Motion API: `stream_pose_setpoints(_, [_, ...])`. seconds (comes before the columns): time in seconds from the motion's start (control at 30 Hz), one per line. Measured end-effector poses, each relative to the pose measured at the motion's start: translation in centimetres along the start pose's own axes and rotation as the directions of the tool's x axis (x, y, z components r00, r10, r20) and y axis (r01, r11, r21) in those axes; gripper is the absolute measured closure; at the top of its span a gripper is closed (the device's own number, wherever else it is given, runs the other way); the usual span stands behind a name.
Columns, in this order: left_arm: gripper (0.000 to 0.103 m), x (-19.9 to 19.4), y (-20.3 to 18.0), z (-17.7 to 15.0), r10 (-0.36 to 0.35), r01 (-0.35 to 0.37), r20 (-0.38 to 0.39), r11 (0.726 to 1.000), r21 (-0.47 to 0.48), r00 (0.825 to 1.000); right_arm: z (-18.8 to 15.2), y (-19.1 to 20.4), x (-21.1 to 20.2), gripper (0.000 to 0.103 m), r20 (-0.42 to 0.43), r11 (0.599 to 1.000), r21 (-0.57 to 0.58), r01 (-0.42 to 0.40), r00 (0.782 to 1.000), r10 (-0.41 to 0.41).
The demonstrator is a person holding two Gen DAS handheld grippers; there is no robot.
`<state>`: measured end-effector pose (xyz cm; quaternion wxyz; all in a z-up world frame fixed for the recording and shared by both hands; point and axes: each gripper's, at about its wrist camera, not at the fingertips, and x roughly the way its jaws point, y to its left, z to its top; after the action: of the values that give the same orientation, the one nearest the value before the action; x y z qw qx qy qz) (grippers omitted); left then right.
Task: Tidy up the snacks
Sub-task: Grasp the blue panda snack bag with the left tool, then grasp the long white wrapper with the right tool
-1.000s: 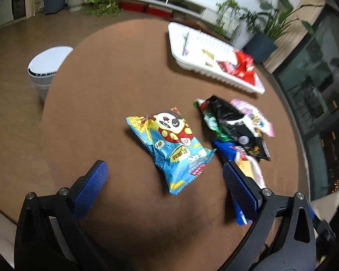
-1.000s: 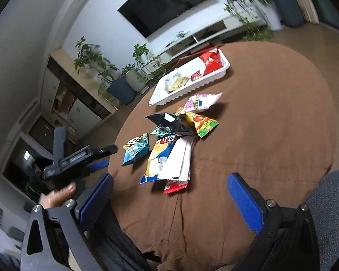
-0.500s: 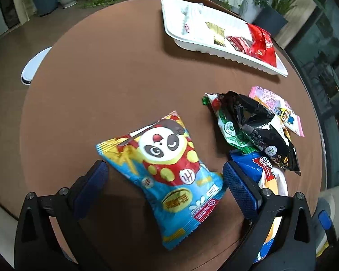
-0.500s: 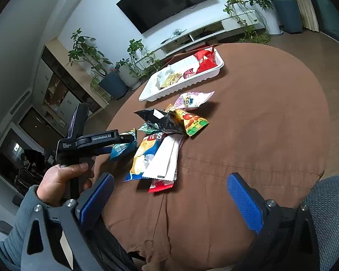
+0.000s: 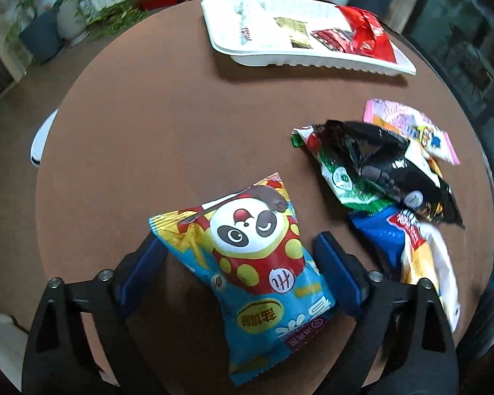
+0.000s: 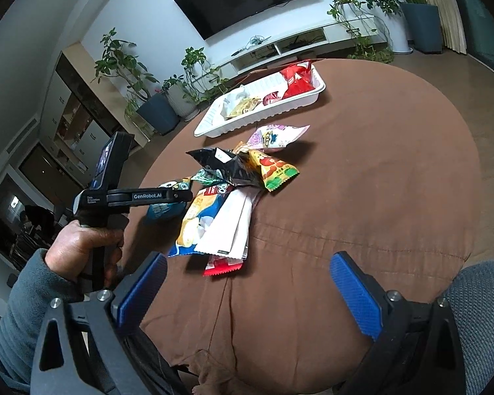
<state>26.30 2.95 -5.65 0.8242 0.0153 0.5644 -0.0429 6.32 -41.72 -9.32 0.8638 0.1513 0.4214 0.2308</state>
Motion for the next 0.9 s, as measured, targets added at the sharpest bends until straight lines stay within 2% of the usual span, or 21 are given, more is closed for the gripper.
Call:
stream_pose_setpoints(0.1, [0.031, -0.4, 0.3, -0.2, -0.005, 0.005, 0.012, 1.000, 0.013, 1.000, 0.2, 0.1, 0.3, 0.003, -0.007, 1.000, -0.012, 0.014, 1.000, -0.014])
stream_pose_setpoints(0.17, [0.049, -0.8, 0.6, -0.4, -0.012, 0.011, 0.023, 1.000, 0.017, 1.000, 0.5, 0.1, 0.6, 0.004, -0.016, 1.000, -0.013, 0.021, 1.000, -0.021])
stream_pose_setpoints(0.3, [0.050, -1.4, 0.4, -1.5, -0.009, 0.007, 0.030, 0.998, 0.061, 0.999, 1.5, 0.1, 1.4, 0.010, -0.035, 0.998, -0.028, 0.060, 0.998, -0.061])
stream_pose_setpoints(0.43, [0.051, -1.8, -0.1, -2.5, -0.014, 0.011, 0.030, 0.996, 0.093, 0.999, 2.4, 0.7, 2.7, 0.010, -0.068, 0.993, -0.073, 0.088, 0.993, -0.093])
stream_pose_setpoints(0.5, [0.052, -2.2, -0.2, -3.2, -0.031, 0.027, 0.032, 0.994, 0.105, 0.999, 3.0, 1.0, 3.9, 0.015, -0.102, 0.990, -0.094, 0.101, 0.989, -0.110])
stream_pose_setpoints(0.57, [0.052, -2.6, 0.0, -4.2, -0.043, 0.039, 0.037, 0.994, 0.101, 0.998, 3.5, 1.0, 4.8, 0.017, -0.124, 0.990, -0.097, 0.102, 0.986, -0.114])
stream_pose_setpoints(0.67, [0.054, -3.5, 0.0, -5.9, -0.070, 0.065, 0.048, 0.994, 0.092, 0.996, 4.5, 1.2, 6.4, 0.027, -0.161, 0.991, -0.093, 0.096, 0.981, -0.111])
stream_pose_setpoints(0.9, [0.054, -4.7, -0.3, -8.9, -0.102, 0.097, 0.073, 0.993, 0.069, 0.992, 5.7, 2.0, 10.4, 0.035, -0.256, 0.990, -0.106, 0.096, 0.959, -0.121])
